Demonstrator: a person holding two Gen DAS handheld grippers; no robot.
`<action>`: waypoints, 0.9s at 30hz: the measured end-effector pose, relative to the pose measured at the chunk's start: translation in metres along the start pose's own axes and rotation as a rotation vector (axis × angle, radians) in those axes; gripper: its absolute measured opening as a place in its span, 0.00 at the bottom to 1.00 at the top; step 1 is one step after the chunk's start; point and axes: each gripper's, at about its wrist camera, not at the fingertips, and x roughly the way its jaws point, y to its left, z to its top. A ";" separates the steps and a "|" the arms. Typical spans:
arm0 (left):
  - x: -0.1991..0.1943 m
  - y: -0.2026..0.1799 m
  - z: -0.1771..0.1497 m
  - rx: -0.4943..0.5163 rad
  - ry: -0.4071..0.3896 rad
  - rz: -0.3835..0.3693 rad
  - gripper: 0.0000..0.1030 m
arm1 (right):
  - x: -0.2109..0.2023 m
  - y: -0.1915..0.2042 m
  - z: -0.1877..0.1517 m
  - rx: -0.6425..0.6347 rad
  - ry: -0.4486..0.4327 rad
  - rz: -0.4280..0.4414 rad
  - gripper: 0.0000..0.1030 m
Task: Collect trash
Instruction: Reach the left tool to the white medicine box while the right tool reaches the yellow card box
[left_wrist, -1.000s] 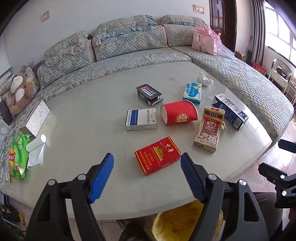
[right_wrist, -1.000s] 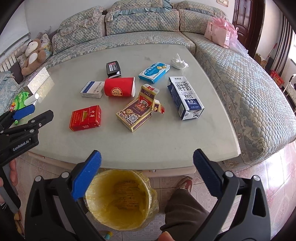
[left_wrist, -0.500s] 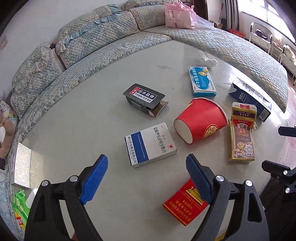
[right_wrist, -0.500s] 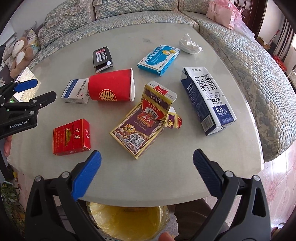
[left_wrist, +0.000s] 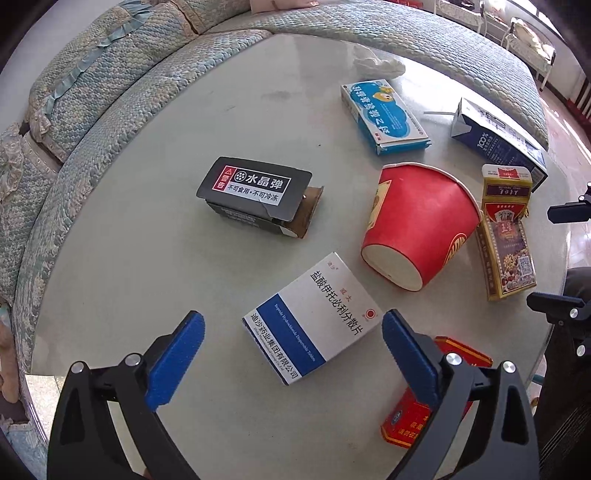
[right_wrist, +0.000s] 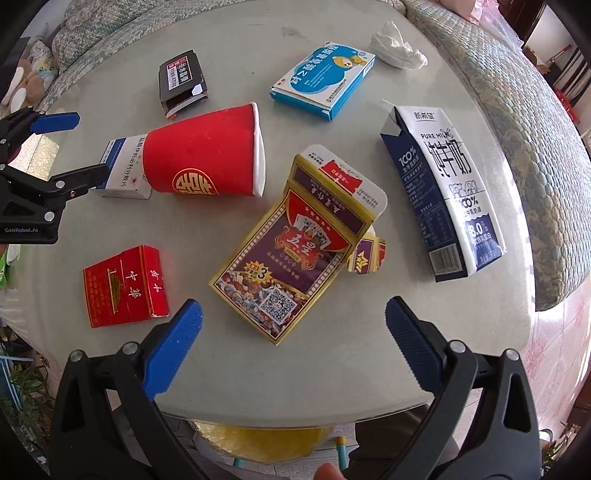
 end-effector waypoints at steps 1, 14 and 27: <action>0.003 -0.001 0.002 0.022 0.002 -0.012 0.92 | 0.002 0.000 0.001 0.016 0.010 0.002 0.94; 0.039 -0.006 0.011 0.231 0.058 -0.113 0.93 | 0.030 0.004 0.010 0.061 0.052 -0.015 0.94; 0.054 -0.016 0.000 0.338 0.071 -0.077 0.94 | 0.051 0.021 0.007 0.042 0.055 -0.040 0.94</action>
